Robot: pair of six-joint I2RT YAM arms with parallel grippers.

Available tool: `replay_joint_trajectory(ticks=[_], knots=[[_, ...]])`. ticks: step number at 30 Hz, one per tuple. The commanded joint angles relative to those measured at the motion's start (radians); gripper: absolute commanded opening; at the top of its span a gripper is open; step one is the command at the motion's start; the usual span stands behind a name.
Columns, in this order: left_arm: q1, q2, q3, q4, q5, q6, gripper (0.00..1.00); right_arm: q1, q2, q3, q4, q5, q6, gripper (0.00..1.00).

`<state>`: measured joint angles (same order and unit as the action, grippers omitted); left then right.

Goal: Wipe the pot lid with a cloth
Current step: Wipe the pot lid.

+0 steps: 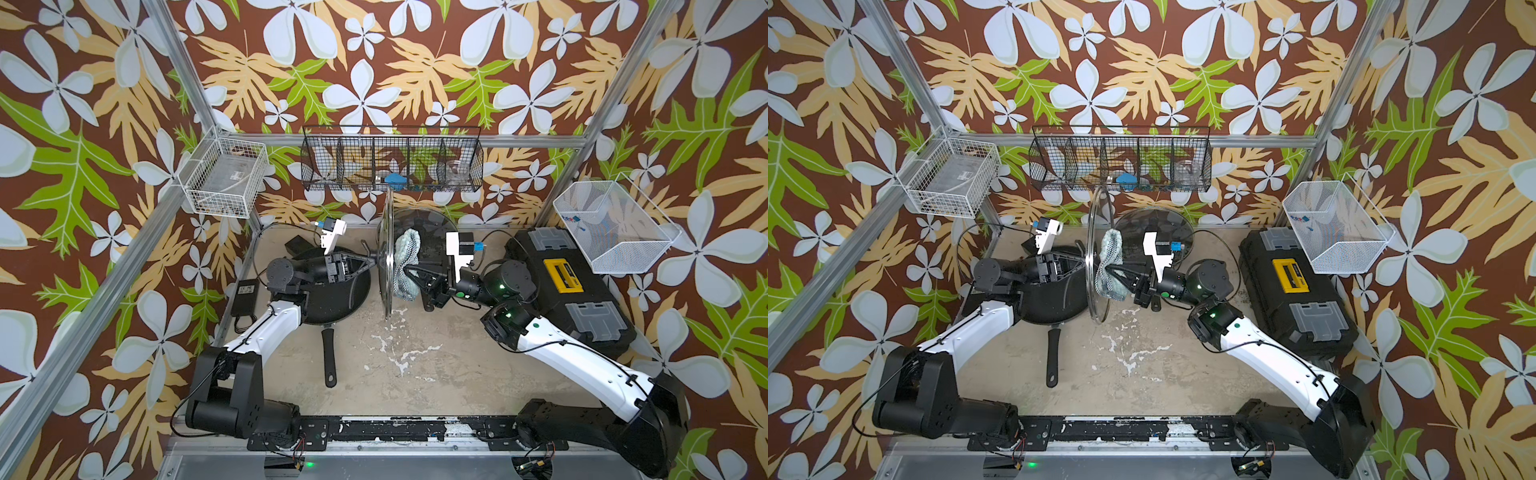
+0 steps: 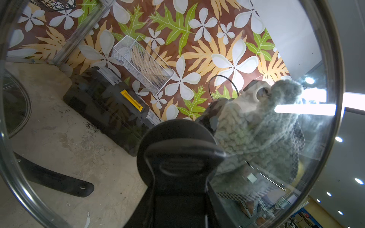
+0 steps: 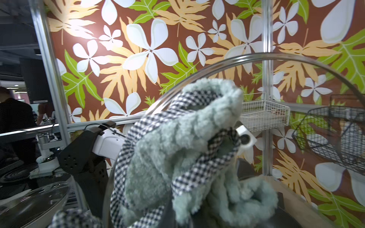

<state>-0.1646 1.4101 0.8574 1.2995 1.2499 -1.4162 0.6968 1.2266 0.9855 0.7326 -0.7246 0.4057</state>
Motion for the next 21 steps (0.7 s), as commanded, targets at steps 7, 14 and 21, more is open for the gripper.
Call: replay_joint_trajectory(ticks=[7, 14, 21], knots=[[0.002, 0.013, 0.002, 0.237, -0.064, -0.106, 0.00, -0.026, 0.124, 0.113, -0.128, 0.249, -0.060, 0.00], [0.002, 0.034, 0.010, 0.367, -0.068, -0.216, 0.00, -0.099, 0.298, 0.223, -0.174, 0.297, 0.016, 0.00], [0.003, 0.025, 0.012, 0.359, -0.084, -0.210, 0.00, -0.099, 0.268, 0.098, -0.179, 0.238, -0.007, 0.00]])
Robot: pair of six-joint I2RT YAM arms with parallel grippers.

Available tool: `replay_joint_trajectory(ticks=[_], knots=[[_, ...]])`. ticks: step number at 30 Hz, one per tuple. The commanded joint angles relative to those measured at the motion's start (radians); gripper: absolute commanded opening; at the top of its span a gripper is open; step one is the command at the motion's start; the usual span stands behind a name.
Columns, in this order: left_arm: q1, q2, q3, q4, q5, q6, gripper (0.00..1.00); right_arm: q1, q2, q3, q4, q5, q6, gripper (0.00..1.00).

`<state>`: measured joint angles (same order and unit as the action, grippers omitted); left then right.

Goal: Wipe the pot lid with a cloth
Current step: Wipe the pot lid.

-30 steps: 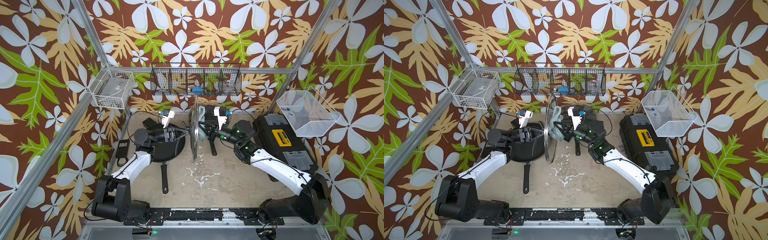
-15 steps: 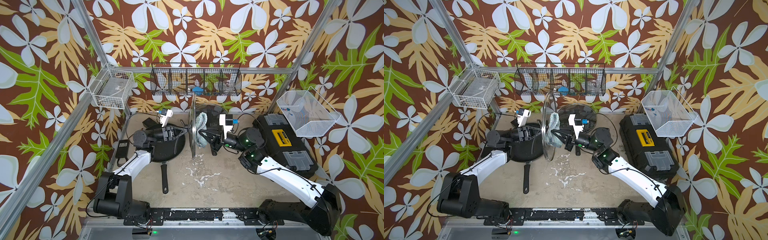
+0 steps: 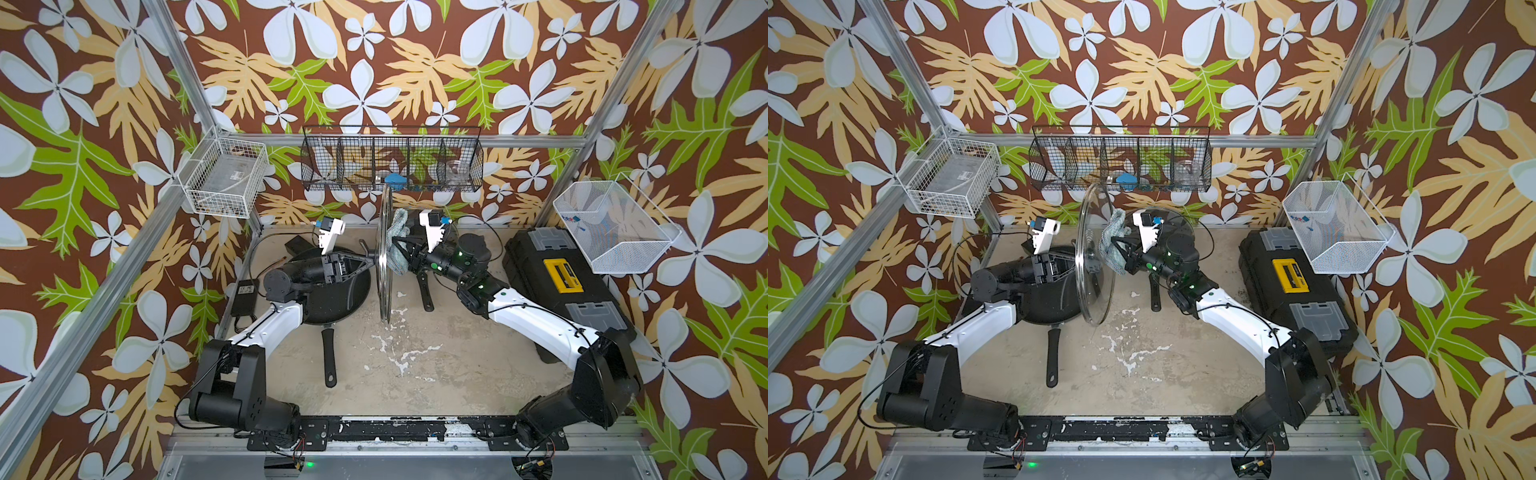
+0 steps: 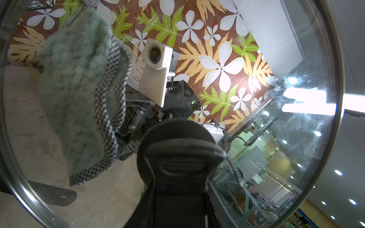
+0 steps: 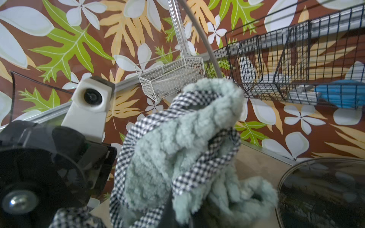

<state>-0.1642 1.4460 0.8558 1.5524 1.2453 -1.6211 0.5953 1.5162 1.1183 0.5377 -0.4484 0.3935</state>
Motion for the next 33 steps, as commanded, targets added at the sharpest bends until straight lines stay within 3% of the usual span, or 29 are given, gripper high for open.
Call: replay_joint_trajectory(ticks=[1, 10, 15, 22, 28, 33], knots=[[0.004, -0.013, 0.015, 0.103, -0.082, -0.002, 0.00, 0.007, -0.043, -0.073, 0.025, -0.051, 0.005, 0.00], [0.014, -0.021, 0.008, 0.008, -0.115, 0.082, 0.00, 0.104, -0.300, -0.287, 0.039, -0.102, -0.037, 0.00], [0.014, -0.005, -0.001, 0.007, -0.121, 0.092, 0.00, 0.119, -0.403, -0.264, 0.040, -0.138, -0.027, 0.00], [0.014, 0.004, -0.007, 0.030, -0.126, 0.081, 0.00, 0.134, -0.365, -0.151, 0.038, -0.165, -0.006, 0.00], [0.014, 0.010, 0.000, 0.060, -0.135, 0.045, 0.00, 0.152, -0.344, -0.247, 0.043, -0.146, -0.014, 0.00], [0.014, 0.022, 0.003, 0.137, -0.139, -0.024, 0.00, 0.149, -0.286, -0.311, 0.038, -0.032, -0.018, 0.00]])
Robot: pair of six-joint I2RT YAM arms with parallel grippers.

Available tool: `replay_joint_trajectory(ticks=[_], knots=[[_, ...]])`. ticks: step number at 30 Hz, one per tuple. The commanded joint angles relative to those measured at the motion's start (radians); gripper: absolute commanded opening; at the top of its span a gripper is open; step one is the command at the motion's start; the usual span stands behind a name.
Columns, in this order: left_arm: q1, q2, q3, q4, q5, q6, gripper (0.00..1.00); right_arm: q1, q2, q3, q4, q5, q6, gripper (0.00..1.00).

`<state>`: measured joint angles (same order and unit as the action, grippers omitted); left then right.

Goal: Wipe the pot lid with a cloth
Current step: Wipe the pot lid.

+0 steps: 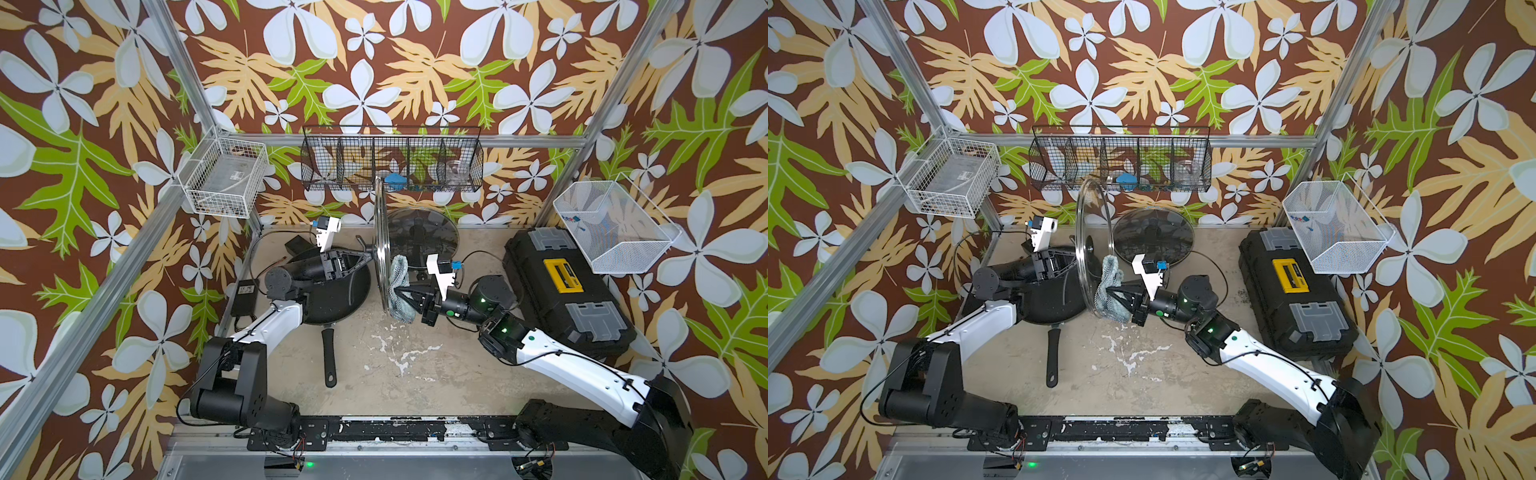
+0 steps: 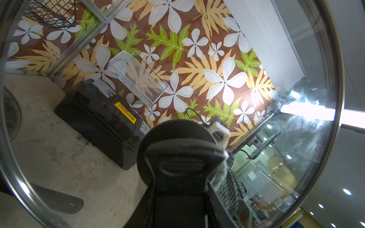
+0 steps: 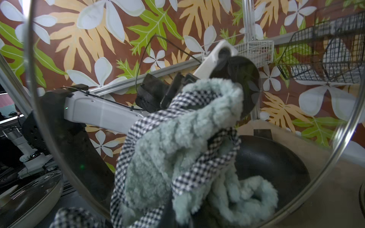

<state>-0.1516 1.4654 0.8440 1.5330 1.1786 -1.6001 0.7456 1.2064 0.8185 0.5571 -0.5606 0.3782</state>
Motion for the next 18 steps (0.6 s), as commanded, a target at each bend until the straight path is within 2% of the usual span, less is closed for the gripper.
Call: replay_joint_trajectory(ticks=[1, 5, 9, 14, 18], knots=[[0.001, 0.006, 0.014, 0.173, -0.074, -0.062, 0.00, -0.003, 0.043, -0.006, 0.006, 0.111, -0.010, 0.00], [0.001, 0.028, 0.008, 0.271, -0.076, -0.141, 0.00, -0.051, 0.135, 0.026, 0.040, 0.162, 0.013, 0.00], [0.001, 0.034, 0.007, 0.303, -0.070, -0.170, 0.00, -0.134, 0.249, 0.100, 0.152, 0.079, 0.110, 0.00], [0.001, 0.008, -0.007, 0.309, -0.060, -0.169, 0.00, -0.144, 0.355, 0.332, 0.028, 0.085, 0.032, 0.00], [0.001, -0.018, -0.024, 0.261, -0.046, -0.116, 0.00, -0.141, 0.398, 0.521, -0.033, 0.016, 0.020, 0.00]])
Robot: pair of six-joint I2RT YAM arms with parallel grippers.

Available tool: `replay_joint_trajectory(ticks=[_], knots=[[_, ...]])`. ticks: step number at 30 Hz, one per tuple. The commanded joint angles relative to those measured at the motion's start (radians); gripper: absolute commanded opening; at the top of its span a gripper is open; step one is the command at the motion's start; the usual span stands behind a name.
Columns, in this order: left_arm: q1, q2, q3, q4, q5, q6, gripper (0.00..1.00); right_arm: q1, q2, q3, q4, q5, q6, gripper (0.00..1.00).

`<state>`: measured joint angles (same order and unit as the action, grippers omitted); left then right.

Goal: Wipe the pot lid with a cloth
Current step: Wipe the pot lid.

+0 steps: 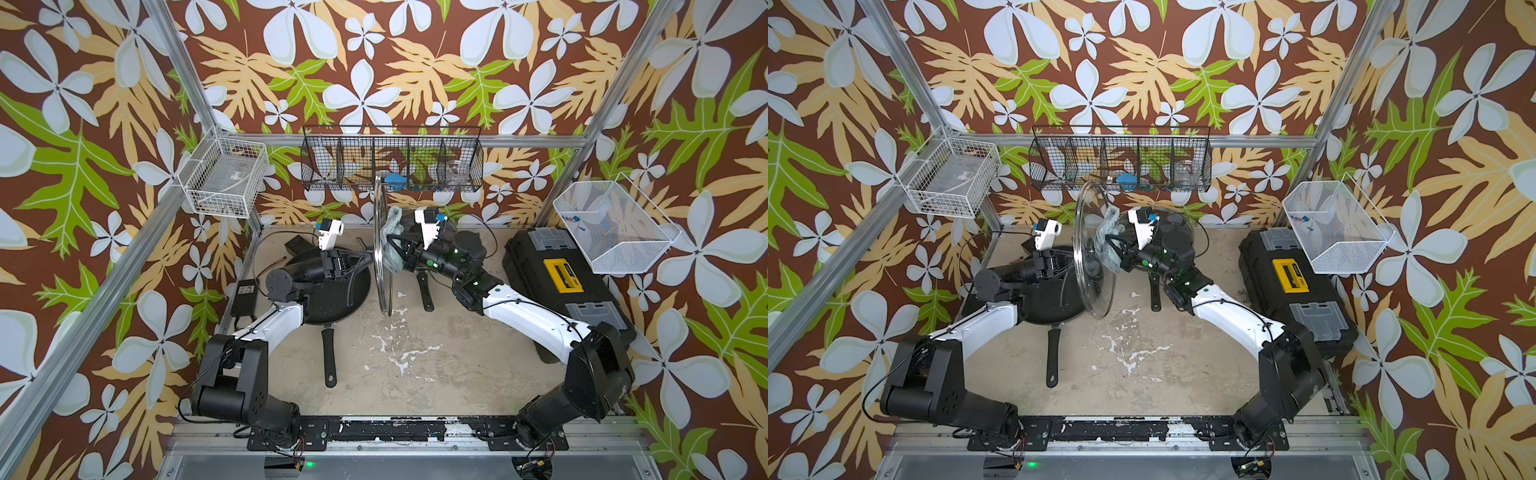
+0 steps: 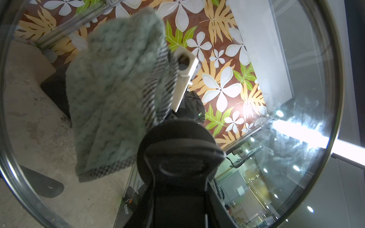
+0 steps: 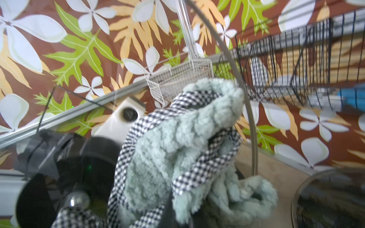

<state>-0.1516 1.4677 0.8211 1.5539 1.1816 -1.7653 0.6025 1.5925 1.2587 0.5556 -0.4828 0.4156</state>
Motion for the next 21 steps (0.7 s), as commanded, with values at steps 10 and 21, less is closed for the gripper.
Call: replay_joint_trajectory(ticks=[10, 21], knots=[[0.002, -0.030, -0.011, 0.146, -0.051, 0.144, 0.00, 0.098, -0.246, -0.050, -0.010, -0.196, -0.137, 0.00], [0.003, -0.029, 0.010, 0.159, -0.059, 0.118, 0.00, 0.184, -0.363, -0.408, -0.049, -0.027, -0.139, 0.00]])
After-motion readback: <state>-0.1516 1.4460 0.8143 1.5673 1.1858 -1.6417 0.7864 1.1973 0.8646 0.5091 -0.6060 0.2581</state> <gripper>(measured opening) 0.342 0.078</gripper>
